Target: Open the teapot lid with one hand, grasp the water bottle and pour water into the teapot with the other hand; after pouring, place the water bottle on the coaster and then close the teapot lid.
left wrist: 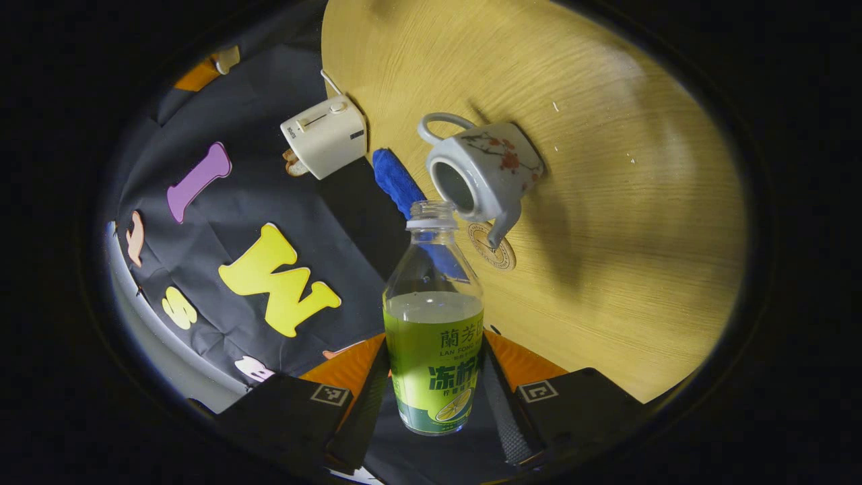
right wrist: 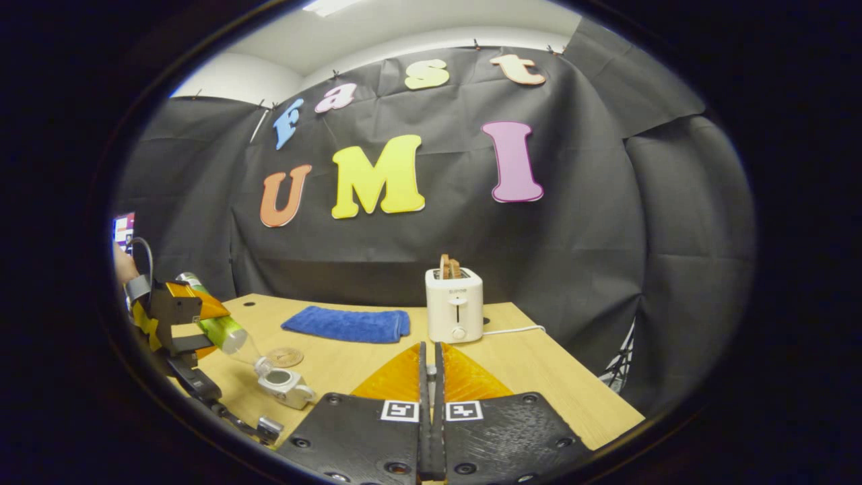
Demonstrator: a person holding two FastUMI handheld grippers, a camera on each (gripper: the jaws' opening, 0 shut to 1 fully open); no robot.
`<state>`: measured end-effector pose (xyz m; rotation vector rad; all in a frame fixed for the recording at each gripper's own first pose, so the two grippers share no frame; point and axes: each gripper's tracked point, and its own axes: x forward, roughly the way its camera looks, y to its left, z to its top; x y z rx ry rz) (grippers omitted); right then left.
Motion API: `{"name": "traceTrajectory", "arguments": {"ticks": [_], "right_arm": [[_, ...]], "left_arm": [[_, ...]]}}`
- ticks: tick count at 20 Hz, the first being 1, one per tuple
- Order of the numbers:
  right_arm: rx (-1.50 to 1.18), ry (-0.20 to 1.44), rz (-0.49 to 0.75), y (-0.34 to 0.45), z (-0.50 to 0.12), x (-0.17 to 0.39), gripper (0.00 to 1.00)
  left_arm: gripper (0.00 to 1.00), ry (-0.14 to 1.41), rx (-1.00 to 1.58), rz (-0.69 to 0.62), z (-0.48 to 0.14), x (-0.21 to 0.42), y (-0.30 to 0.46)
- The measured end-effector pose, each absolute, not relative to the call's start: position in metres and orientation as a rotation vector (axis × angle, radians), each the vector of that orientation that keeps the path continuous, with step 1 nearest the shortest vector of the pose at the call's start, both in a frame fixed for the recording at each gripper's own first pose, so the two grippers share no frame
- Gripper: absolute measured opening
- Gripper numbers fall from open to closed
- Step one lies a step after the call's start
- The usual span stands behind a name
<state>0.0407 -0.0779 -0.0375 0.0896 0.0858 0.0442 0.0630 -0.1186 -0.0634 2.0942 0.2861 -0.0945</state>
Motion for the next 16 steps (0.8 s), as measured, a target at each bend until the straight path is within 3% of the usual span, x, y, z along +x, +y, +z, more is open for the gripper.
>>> {"name": "traceTrajectory", "arguments": {"ticks": [5, 9, 16], "right_arm": [[0.087, 0.086, 0.034, -0.082, -0.037, 0.040, 0.00], [0.090, 0.060, 0.015, -0.091, -0.027, 0.035, 0.00], [0.097, 0.027, -0.019, -0.102, -0.011, 0.026, 0.00]], "left_arm": [[0.76, 0.266, 2.007, -0.107, -0.066, 0.065, -0.112], [0.75, 0.228, 1.634, -0.183, -0.082, 0.067, -0.122], [0.76, 0.066, 0.982, -0.203, -0.066, 0.094, -0.146]]}}
